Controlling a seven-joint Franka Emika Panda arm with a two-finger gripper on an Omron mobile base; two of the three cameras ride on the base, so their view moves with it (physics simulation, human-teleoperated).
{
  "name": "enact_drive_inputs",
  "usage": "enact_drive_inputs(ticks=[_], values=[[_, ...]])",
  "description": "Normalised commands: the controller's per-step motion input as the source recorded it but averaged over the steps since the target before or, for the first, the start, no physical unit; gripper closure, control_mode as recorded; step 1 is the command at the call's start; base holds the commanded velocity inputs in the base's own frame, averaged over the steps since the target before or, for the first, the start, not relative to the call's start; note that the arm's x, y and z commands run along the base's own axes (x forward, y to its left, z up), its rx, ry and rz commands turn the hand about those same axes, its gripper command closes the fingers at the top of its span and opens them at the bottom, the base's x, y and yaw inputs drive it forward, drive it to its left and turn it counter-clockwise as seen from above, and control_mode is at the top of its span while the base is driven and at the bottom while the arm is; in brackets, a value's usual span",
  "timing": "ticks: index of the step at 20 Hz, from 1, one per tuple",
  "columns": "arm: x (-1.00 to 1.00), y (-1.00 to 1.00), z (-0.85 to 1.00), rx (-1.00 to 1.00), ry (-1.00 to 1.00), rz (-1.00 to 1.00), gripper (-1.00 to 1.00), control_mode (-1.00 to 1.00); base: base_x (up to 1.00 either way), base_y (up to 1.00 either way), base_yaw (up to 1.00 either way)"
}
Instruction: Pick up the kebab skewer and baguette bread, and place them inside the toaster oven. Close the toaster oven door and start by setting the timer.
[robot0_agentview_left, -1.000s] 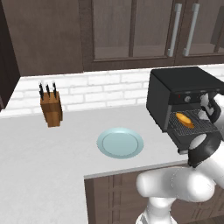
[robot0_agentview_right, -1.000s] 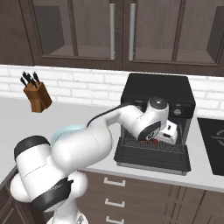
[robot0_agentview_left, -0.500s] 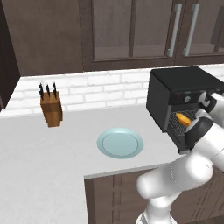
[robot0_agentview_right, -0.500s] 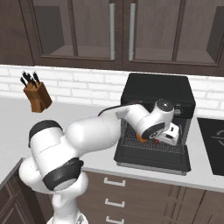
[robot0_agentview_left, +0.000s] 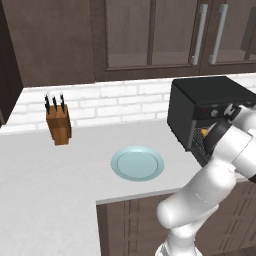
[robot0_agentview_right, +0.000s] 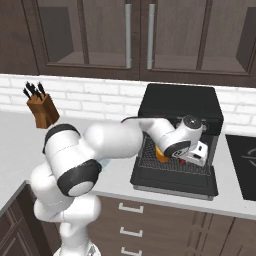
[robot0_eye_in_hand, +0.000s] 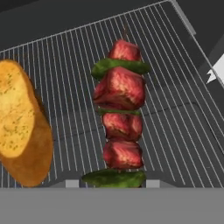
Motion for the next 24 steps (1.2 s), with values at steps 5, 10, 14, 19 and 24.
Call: enact_drive_inputs(ticks=[5, 10, 14, 19, 24], values=[[0.14, -0.04, -0.15, 0.00, 0.00, 0.00, 1.00, -1.00, 0.00, 0.00, 0.00], [0.00, 0.00, -0.09, 0.00, -0.02, 0.00, 1.00, -1.00, 0.00, 0.00, 0.00], [0.00, 0.00, -0.10, 0.00, -0.01, 0.00, 1.00, -1.00, 0.00, 0.00, 0.00], [0.00, 0.00, -0.08, 0.00, -0.01, 0.00, 1.00, -1.00, 0.00, 0.00, 0.00], [0.00, 0.00, -0.08, 0.00, 0.00, 0.00, 1.00, -1.00, 0.00, 0.00, 0.00]])
